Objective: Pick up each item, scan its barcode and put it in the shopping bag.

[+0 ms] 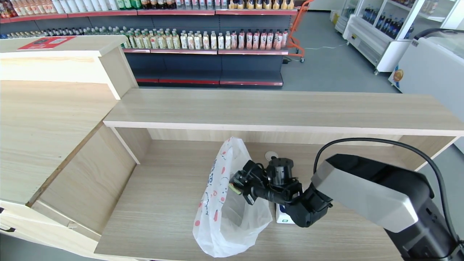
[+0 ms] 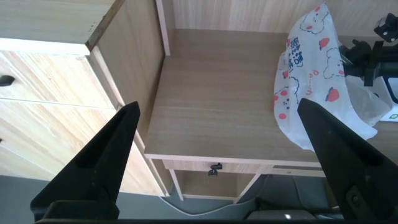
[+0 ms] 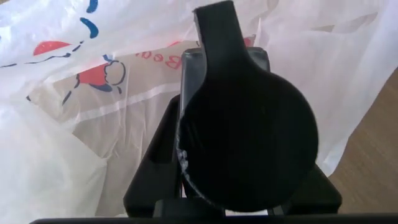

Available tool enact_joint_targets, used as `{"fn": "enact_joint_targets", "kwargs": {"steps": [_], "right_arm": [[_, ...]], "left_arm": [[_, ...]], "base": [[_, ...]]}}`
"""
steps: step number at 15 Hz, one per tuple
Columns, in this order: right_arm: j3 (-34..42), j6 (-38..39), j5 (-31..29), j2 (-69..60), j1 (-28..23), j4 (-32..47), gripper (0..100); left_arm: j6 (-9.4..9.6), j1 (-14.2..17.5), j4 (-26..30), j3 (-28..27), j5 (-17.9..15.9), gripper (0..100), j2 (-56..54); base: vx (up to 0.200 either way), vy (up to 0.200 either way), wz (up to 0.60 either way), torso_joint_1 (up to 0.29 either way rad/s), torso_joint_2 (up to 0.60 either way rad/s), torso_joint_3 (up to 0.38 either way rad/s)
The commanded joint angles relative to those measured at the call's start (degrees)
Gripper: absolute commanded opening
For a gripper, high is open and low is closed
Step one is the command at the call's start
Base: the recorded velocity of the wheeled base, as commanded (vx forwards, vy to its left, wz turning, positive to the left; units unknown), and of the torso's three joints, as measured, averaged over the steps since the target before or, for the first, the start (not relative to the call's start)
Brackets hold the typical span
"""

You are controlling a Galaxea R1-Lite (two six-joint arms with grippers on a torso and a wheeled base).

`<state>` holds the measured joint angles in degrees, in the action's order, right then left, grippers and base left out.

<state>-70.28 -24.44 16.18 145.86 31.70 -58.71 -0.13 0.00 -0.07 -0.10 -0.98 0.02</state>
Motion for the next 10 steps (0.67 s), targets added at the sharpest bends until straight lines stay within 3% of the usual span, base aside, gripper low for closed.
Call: {"fn": "enact_joint_targets", "kwargs": {"steps": [1,5,6,10], "right_arm": [[-1.6,0.0,0.0,2.4,0.1,-0.1,0],[-2.5,-0.4,0.0,3.6,0.1,-0.4,0],[-2.6,-0.6,0.0,3.6,0.1,-0.4,100],[-2.3,1.0,0.2,1.8,-0.1,0.1,100]], "left_arm": [[-0.04,0.0,0.0,0.0,0.0,100,0.0],[-0.04,0.0,0.0,0.0,0.0,100,0.0],[-0.04,0.0,0.0,0.0,0.0,100,0.0],[-0.04,0.0,0.0,0.0,0.0,100,0.0]], "base": [[0.000,0.000,0.00,0.000,0.00,0.000],[0.000,0.000,0.00,0.000,0.00,0.000],[0.000,0.000,0.00,0.000,0.00,0.000],[0.000,0.000,0.00,0.000,0.00,0.000]]}}
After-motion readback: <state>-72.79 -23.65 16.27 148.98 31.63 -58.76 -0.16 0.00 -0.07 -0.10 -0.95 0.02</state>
